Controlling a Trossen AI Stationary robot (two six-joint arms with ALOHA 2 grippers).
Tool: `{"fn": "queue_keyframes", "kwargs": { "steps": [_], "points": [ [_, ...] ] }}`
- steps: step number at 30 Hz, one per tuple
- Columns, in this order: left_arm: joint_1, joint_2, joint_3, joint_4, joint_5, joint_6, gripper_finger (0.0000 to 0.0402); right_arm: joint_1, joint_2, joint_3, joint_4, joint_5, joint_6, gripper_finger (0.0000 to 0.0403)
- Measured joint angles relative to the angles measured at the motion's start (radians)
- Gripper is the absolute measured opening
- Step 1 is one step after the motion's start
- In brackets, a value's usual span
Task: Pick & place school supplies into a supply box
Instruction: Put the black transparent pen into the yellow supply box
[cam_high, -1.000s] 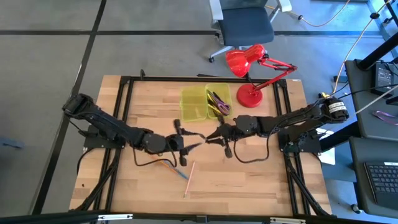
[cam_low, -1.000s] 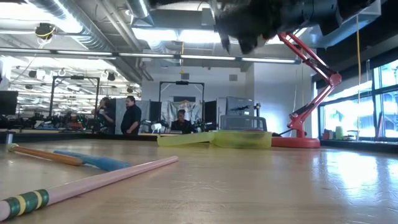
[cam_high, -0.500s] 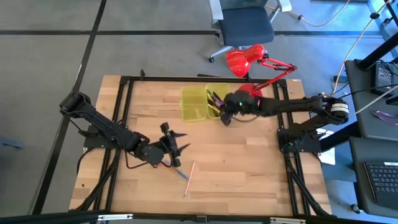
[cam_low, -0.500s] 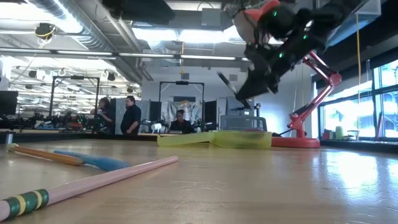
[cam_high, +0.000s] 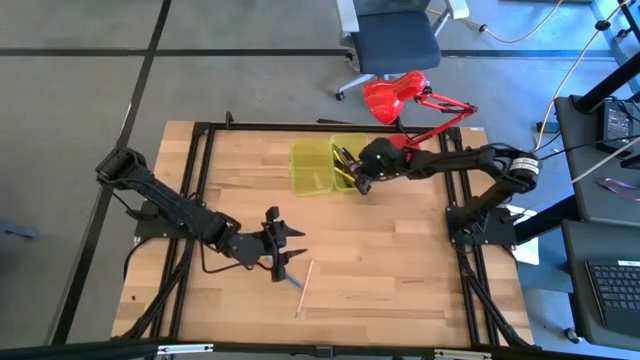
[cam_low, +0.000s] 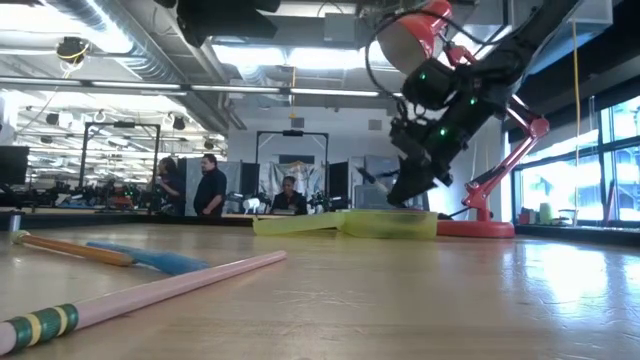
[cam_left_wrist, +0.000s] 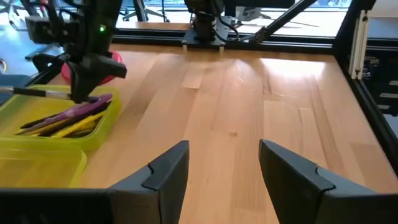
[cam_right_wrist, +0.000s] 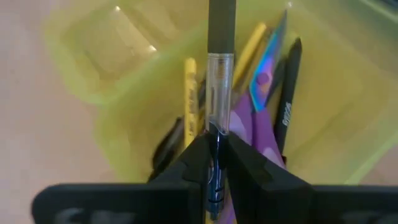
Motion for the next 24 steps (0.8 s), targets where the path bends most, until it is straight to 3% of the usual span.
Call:
{"fn": "queue_keyframes", "kwargs": {
  "steps": [12,24],
  "points": [
    [0.0,0.0,0.0,-0.005,0.011,-0.008,0.0181,-0.05,0.083,0.002,0.029,-0.001,-0.002,0.0067],
    [0.0,0.001,0.0,-0.192,0.026,-0.274,0.0173,-0.05,0.085,0.001,0.041,0.0,0.002,0.0083]
  ]
}}
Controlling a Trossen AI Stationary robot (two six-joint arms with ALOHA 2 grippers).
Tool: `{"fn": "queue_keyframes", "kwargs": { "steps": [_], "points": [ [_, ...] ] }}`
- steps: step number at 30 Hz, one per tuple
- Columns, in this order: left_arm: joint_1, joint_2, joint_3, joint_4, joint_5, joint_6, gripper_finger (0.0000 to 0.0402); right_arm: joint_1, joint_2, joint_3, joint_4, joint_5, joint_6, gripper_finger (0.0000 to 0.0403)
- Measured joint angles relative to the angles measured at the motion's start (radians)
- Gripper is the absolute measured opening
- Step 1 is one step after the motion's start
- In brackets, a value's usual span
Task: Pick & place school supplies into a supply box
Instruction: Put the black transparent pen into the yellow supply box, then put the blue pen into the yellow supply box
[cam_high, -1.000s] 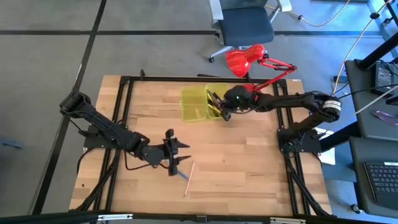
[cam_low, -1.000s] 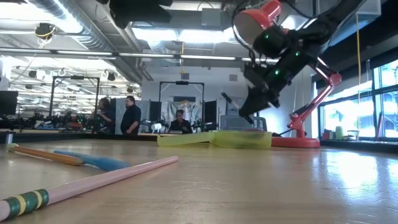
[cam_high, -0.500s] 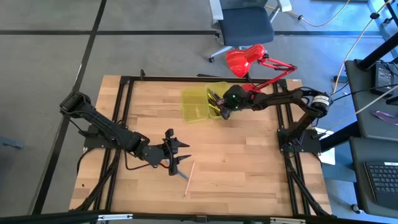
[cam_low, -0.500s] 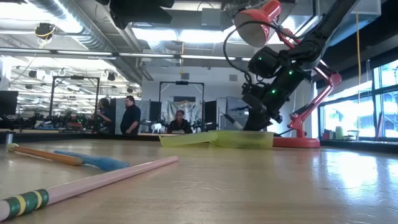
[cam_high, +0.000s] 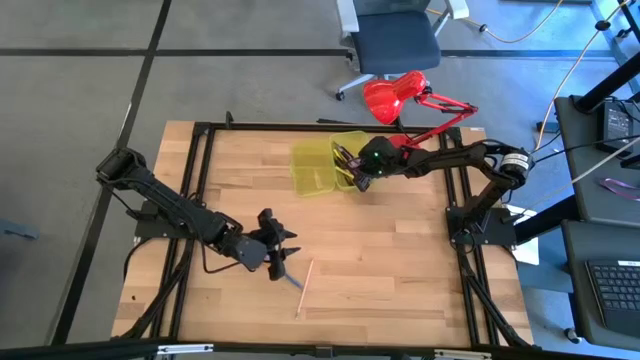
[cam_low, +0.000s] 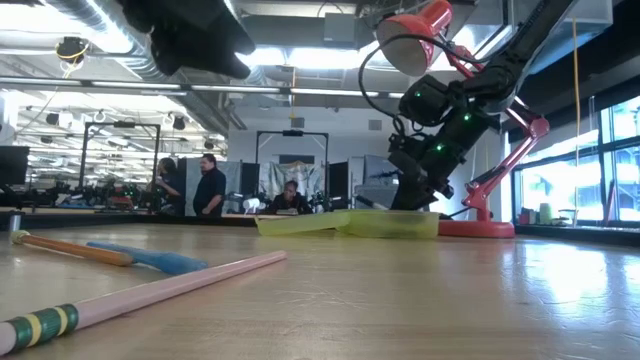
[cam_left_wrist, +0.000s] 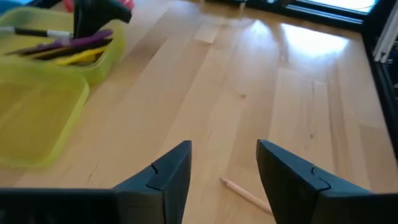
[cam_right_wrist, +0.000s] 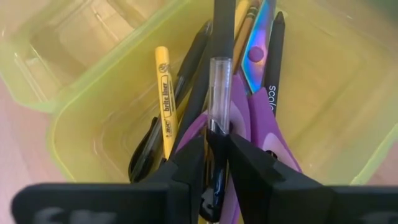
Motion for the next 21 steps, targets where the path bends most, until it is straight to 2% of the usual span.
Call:
{"fn": "queue_keyframes", "kwargs": {
  "steps": [14,21],
  "points": [
    [0.0,0.0,0.0,-0.011,-0.013,-0.014,0.0168,0.0,-0.095,-0.003,0.04,0.003,-0.003,0.0086],
    [0.0,0.0,0.0,-0.017,-0.029,-0.014,0.0168,0.0,-0.098,-0.003,0.016,0.0,-0.029,0.0086]
  ]
}}
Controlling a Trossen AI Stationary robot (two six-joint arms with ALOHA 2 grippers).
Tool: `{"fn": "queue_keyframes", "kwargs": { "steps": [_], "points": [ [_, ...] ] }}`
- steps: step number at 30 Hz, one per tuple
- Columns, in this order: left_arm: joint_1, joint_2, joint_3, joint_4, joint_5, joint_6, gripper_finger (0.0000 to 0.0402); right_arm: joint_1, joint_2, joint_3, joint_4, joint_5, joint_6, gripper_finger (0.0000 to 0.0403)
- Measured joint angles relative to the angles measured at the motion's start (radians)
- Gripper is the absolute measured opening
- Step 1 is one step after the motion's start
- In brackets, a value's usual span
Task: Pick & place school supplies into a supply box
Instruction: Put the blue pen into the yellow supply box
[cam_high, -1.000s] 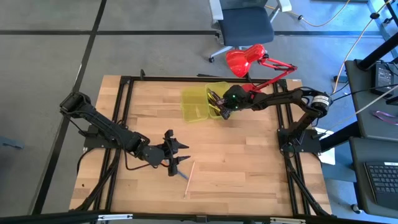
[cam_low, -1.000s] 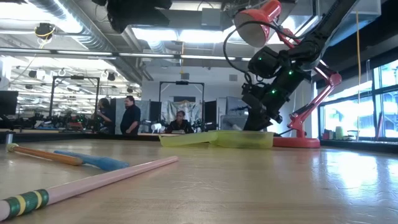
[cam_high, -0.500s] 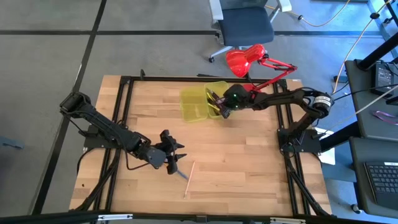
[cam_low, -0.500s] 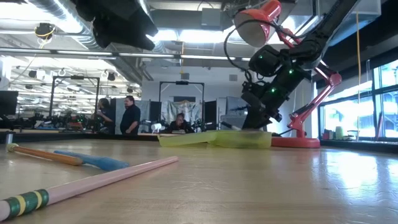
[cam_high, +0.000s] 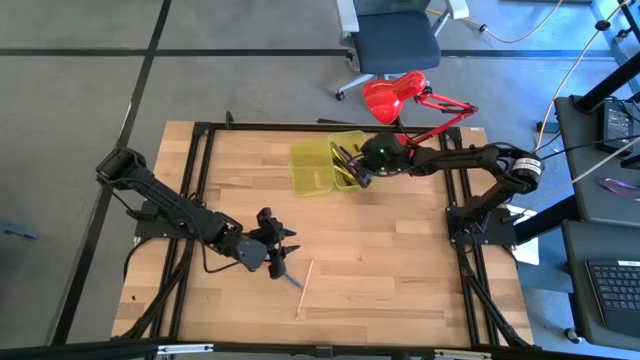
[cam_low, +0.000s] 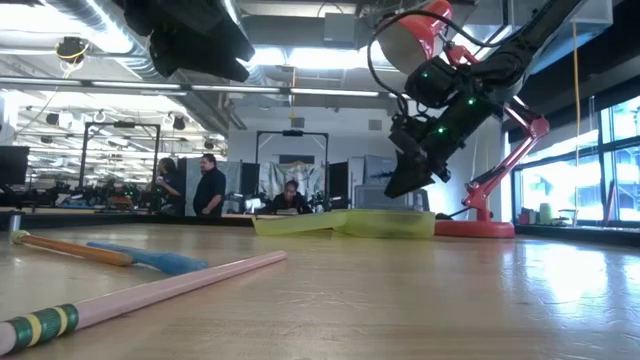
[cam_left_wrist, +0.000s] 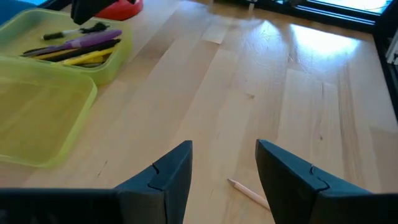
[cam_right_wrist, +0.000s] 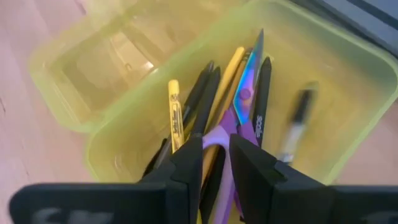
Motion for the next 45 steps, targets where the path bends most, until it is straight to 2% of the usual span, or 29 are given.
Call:
{"fn": "queue_keyframes", "kwargs": {
  "steps": [5,12,17,28,38,45],
  "points": [
    [0.002,0.0,0.0,-0.034,0.063,-0.007,0.0168,0.003,0.0,0.0,-0.021,-0.001,-0.001,0.0086],
    [-0.002,0.067,0.0,-0.237,0.303,-0.084,0.0168,0.012,-0.001,0.0,-0.071,-0.002,0.001,0.0085],
    [0.001,0.148,-0.001,-0.29,0.438,-0.099,0.0168,0.012,-0.001,0.0,-0.081,-0.001,0.001,0.0085],
    [0.041,0.191,-0.002,-0.285,0.429,0.03,0.0168,0.018,-0.001,0.001,-0.081,-0.001,0.001,0.0085],
    [0.053,0.196,-0.001,-0.119,0.428,0.256,0.0168,0.018,-0.001,0.002,-0.096,-0.001,0.002,0.0085],
    [0.053,0.288,0.003,0.006,0.477,0.398,0.0168,0.018,-0.001,0.002,-0.105,-0.001,0.002,0.0085]
  ]
}}
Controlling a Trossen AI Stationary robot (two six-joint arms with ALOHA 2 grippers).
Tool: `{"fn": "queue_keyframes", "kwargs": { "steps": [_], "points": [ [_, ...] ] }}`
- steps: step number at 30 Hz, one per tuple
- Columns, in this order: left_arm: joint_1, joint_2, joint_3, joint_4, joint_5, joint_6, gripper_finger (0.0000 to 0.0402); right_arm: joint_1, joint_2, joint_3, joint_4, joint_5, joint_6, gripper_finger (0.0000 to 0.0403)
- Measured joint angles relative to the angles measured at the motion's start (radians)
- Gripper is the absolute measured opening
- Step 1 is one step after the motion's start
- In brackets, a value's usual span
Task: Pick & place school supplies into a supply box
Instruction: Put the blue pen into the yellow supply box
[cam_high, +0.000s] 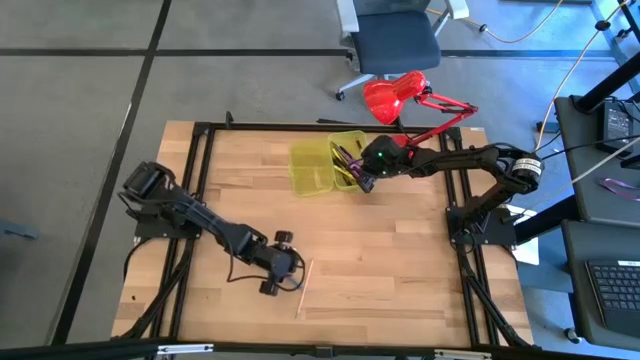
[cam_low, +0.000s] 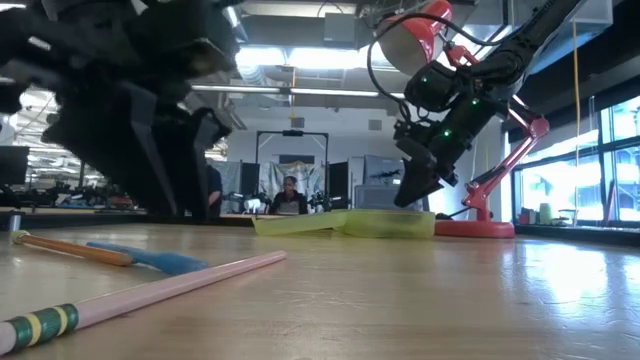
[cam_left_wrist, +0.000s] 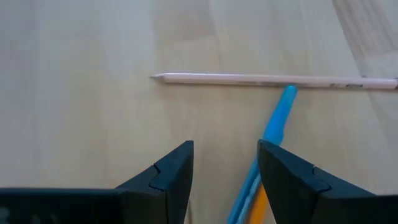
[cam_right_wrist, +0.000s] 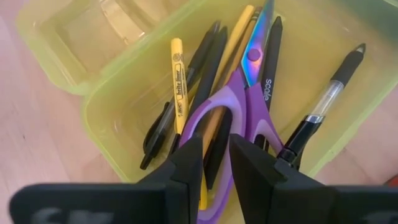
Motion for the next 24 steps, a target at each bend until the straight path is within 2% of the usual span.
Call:
{"fn": "queue_keyframes", "kwargs": {
  "steps": [8,17,24],
  "points": [
    [-0.03,0.111,0.124,-0.006,0.031,0.101,0.0168,0.0,0.0,0.0,-0.015,0.0,0.003,0.0085],
    [-0.041,0.212,0.162,-0.029,0.088,0.047,0.0167,0.0,0.0,0.0,-0.031,0.0,0.027,0.0085],
    [-0.042,0.221,0.161,-0.032,0.065,0.046,0.0114,0.0,0.0,0.0,-0.047,0.0,0.032,0.0085]
  ]
}}
